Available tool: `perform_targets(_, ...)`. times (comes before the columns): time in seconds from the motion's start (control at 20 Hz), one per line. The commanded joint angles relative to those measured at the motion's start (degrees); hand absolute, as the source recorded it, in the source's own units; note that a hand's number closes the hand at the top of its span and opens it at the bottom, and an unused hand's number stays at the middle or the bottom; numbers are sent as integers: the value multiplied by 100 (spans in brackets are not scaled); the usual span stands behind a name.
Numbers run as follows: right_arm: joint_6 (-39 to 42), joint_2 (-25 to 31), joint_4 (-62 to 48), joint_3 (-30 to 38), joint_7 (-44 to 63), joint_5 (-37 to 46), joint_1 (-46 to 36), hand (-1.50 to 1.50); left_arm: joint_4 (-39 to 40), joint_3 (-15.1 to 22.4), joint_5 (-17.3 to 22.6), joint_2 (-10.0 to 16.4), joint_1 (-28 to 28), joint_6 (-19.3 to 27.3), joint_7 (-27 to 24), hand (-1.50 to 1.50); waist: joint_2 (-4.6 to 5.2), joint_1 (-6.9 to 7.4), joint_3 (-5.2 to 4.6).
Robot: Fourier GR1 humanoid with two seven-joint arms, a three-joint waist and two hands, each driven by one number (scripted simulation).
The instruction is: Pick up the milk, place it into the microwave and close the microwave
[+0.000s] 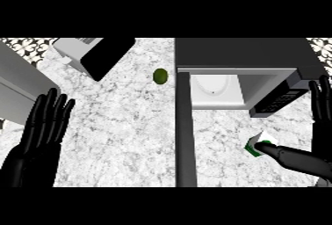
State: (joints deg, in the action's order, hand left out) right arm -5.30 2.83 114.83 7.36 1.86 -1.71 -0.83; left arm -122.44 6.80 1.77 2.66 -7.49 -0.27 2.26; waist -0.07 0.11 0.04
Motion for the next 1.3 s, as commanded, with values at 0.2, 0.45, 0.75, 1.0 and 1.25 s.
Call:
perform_targets(0.2, 90, 92, -53, 173, 10, -103, 346, -150, -628, 96, -45, -20, -605, -50, 105, -150, -1, -6, -4)
perform_targets(0.45, 101, 80, -1237, 285, -739, 99, 273, -150, -907, 132, 220, 134, -1474, -390, -375, -150, 1, 36, -4)
perform_targets(0.75, 5, 60, -1969, 447, -1169, 170, 258, -150, -915, 230, -27, 55, -1151, -318, -184, -150, 5, 11, -4)
perform_targets(1.0, 176, -218, -2536, 316, -2209, 215, 999, -150, -1374, 466, 10, 50, -1753, -432, -146, -150, 0, 19, -3)
perform_targets(1.25, 285, 28, -3351, 691, -2608, 28, 716, -150, -1622, 981, -399, -132, -2111, -261, -229, -150, 0, 28, -2)
